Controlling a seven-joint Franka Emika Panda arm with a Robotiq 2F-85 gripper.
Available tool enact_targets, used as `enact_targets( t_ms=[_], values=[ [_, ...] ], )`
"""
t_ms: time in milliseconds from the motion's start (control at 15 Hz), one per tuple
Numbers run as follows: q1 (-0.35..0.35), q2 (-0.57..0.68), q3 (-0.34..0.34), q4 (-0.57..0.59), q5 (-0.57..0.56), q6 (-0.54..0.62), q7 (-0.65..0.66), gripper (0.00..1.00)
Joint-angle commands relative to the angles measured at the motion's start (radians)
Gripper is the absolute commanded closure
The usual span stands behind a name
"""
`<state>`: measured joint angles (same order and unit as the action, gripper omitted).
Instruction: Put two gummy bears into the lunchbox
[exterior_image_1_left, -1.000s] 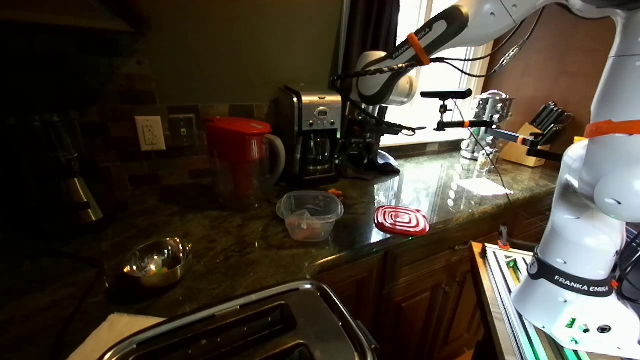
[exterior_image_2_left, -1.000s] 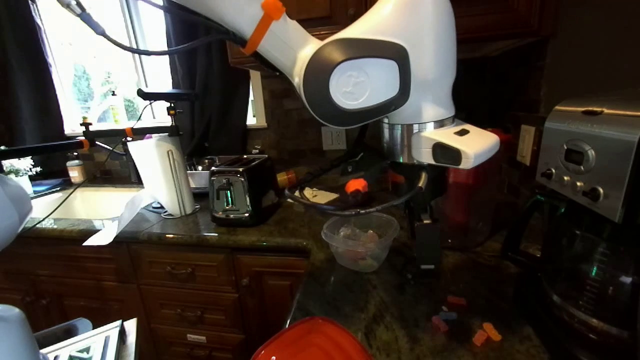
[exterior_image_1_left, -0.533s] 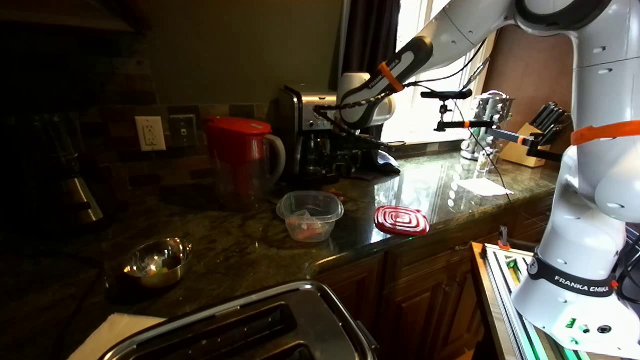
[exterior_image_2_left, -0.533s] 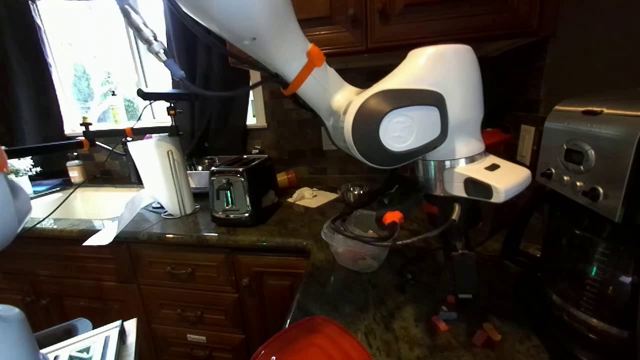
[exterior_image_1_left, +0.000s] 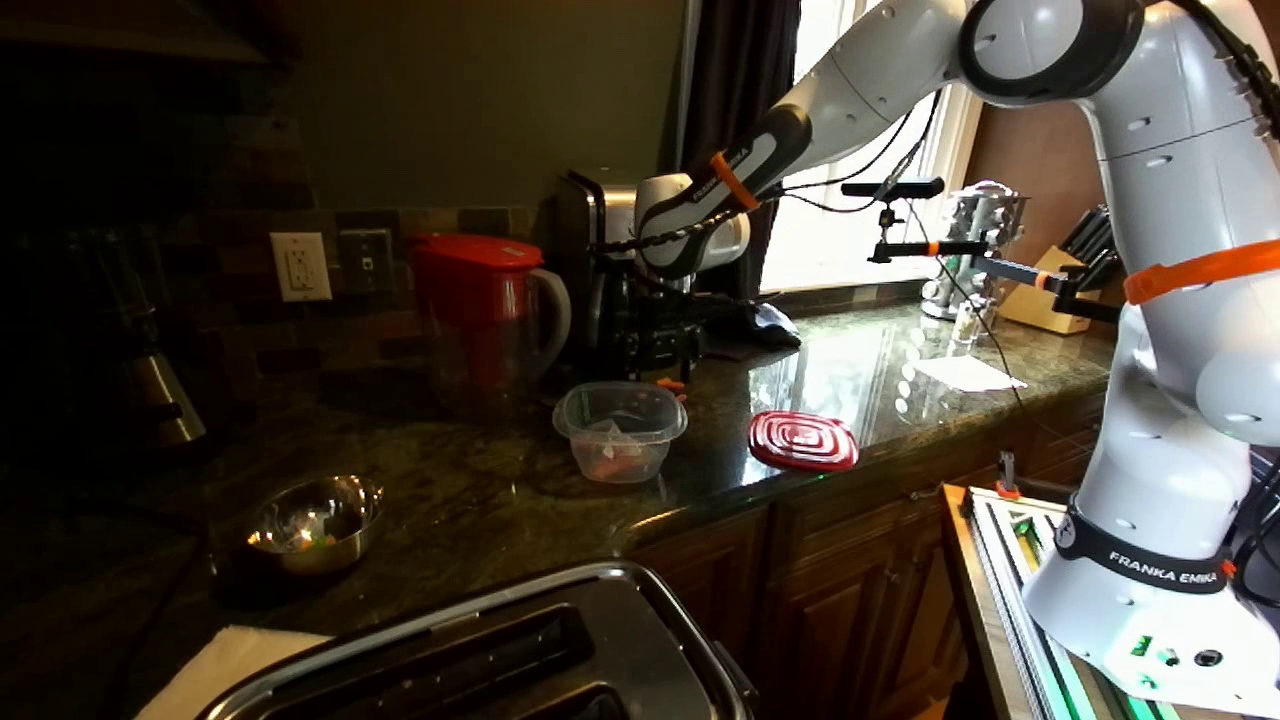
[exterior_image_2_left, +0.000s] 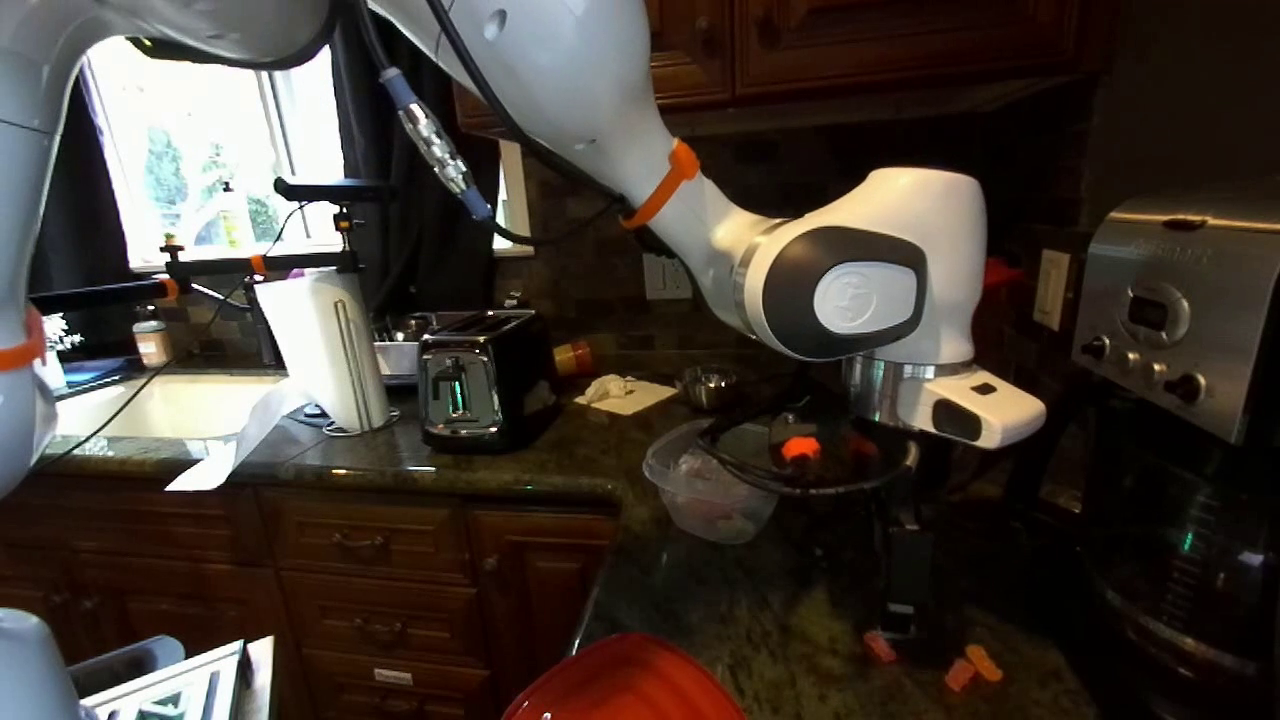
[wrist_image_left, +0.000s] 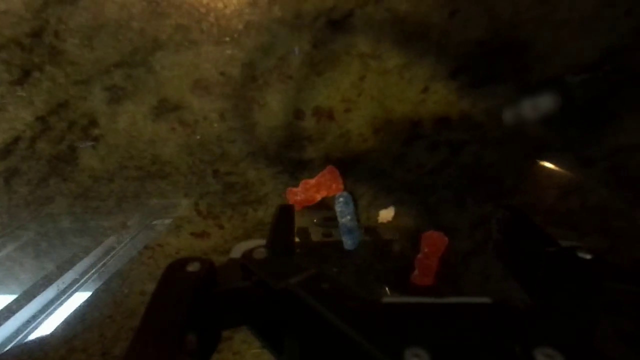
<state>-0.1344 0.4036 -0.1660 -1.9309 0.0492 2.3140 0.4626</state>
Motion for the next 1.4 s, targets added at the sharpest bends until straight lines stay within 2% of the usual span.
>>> enact_targets(
  t_ms=[0,533,600,1000,1333],
  values=[
    [0.024,-0.004,-0.035,-0.014,0.006,0.043,0.078,0.00],
    [0.085,-0.027,-0.090,-0.078,-0.041,0.085,0.374,0.00],
    [0.052,-0.001,-0.062,-0.028,-0.012,0.054,0.291,0.00],
    [0.043,0.036,-0.051,0.005,0.014,0.064,0.287,0.00],
    [0.057,0.083,-0.067,0.058,0.003,0.056,0.334,0.00]
  ],
)
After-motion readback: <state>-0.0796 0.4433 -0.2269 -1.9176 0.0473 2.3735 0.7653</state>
